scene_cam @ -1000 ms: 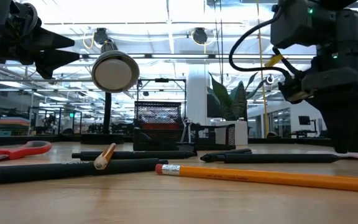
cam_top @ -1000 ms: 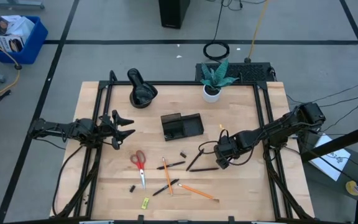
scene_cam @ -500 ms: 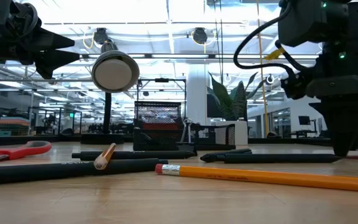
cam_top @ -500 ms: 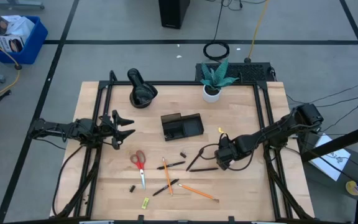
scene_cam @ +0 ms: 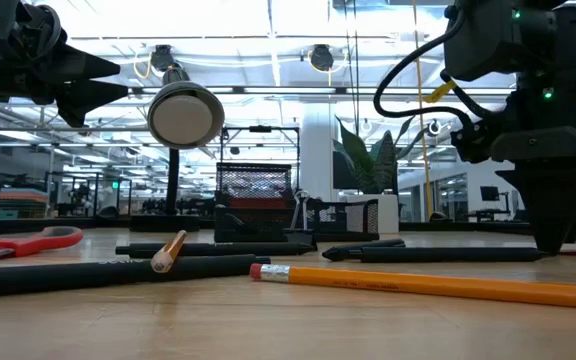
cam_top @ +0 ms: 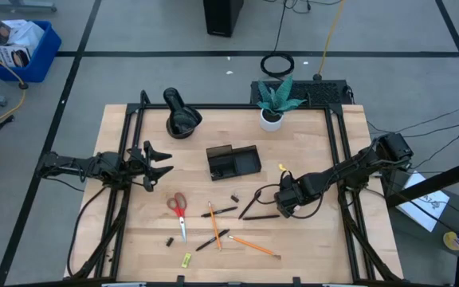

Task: Pick and place office supplies into organizer
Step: Put the pink sticky notes into the desk organizer

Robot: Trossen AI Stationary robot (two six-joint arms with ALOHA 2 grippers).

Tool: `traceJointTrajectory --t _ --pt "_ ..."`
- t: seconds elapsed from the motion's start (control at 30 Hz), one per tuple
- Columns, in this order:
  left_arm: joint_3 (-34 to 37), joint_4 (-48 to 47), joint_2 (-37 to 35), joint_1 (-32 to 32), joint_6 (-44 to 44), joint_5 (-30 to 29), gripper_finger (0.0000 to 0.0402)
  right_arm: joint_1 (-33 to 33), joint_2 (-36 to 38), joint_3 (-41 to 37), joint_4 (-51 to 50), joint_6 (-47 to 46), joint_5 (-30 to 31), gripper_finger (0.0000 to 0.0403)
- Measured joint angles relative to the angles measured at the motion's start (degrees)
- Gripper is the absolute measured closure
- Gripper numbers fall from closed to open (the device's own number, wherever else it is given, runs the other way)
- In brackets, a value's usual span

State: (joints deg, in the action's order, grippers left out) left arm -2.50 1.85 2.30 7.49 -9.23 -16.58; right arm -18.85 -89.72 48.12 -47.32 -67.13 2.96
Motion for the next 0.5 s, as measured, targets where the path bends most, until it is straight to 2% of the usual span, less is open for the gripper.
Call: traceJointTrajectory --t 0.5 --pt "0.0 0.0 -0.01 0.0 0.0 0.0 0.0176 0.0 0.03 -2.93 2.77 0.96 -0.2 0.0012"
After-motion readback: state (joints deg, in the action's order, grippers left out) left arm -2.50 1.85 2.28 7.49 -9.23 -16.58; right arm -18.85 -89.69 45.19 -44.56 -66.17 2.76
